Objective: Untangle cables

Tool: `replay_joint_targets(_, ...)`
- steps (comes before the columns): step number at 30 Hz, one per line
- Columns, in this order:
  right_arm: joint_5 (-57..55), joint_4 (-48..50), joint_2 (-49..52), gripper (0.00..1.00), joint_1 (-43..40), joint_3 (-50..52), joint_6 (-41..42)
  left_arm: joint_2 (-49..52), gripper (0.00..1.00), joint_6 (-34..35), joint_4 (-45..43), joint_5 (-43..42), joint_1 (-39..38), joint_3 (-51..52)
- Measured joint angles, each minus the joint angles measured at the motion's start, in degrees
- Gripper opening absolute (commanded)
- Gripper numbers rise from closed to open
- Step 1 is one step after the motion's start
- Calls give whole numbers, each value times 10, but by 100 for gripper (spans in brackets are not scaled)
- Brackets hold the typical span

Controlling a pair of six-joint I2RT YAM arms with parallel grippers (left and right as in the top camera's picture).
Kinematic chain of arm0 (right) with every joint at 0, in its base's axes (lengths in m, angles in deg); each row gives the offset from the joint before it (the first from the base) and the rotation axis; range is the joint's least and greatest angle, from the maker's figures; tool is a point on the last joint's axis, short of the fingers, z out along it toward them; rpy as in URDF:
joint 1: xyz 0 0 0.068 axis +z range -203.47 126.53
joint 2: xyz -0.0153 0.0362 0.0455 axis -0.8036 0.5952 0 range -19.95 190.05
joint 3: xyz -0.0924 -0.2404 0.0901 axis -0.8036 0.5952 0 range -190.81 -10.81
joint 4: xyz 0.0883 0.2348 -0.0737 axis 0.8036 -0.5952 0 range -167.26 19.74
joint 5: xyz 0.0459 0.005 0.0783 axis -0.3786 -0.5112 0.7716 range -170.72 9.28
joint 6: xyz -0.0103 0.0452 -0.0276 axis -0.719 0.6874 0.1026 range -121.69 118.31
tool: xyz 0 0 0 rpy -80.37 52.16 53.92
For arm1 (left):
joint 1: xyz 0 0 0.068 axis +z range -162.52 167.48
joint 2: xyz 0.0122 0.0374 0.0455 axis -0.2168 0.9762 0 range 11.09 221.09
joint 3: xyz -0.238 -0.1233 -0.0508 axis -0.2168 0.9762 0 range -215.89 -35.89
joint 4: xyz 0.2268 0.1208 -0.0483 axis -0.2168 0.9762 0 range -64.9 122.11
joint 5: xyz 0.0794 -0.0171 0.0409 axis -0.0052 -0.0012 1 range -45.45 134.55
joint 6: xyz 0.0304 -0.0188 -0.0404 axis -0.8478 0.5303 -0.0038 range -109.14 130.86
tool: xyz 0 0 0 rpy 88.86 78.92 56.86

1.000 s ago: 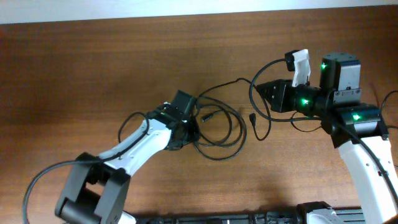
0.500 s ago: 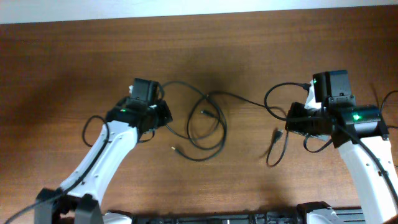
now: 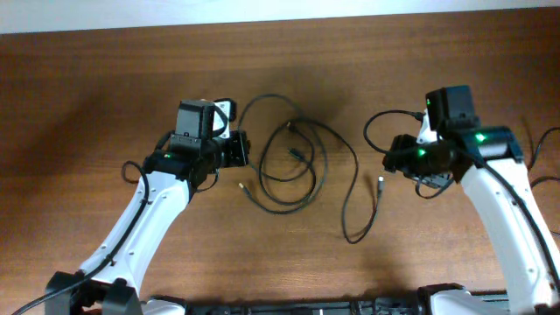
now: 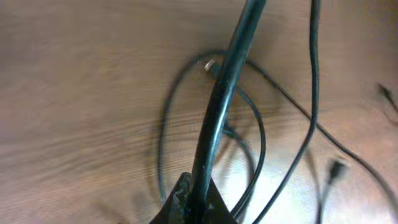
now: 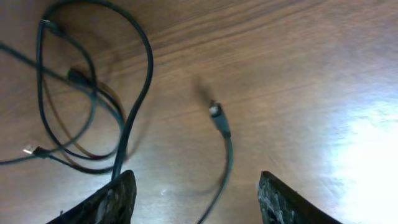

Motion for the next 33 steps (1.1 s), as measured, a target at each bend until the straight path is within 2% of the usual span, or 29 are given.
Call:
replay_joint_targets(9, 135, 75, 78, 61, 0, 0, -55, -83, 0, -45, -62, -56, 0, -19)
replay_joint_targets(17, 173, 77, 92, 61, 0, 0, -84, -126, 0, -47, -80, -57, 0, -21)
replay_joint_targets(19, 197, 82, 92, 61, 3, 0, -125, -126, 0, -40, -81, -49, 0, -21)
replay_joint_targets(25, 298, 104, 92, 63, 49, 0, -294, -126, 0, 44, -83, 18, 0, -21)
replay_joint_targets(28, 318, 157, 92, 68, 92, 0, -353, -126, 0, 66, -82, 34, 0, -21)
replay_joint_targets(31, 310, 211, 93, 85, 123, 0, -380, -126, 0, 87, -71, 40, 0, -21)
replay_joint_targets(33, 283, 252, 93, 89, 150, 0, -390, -126, 0, 99, -63, 41, 0, -22)
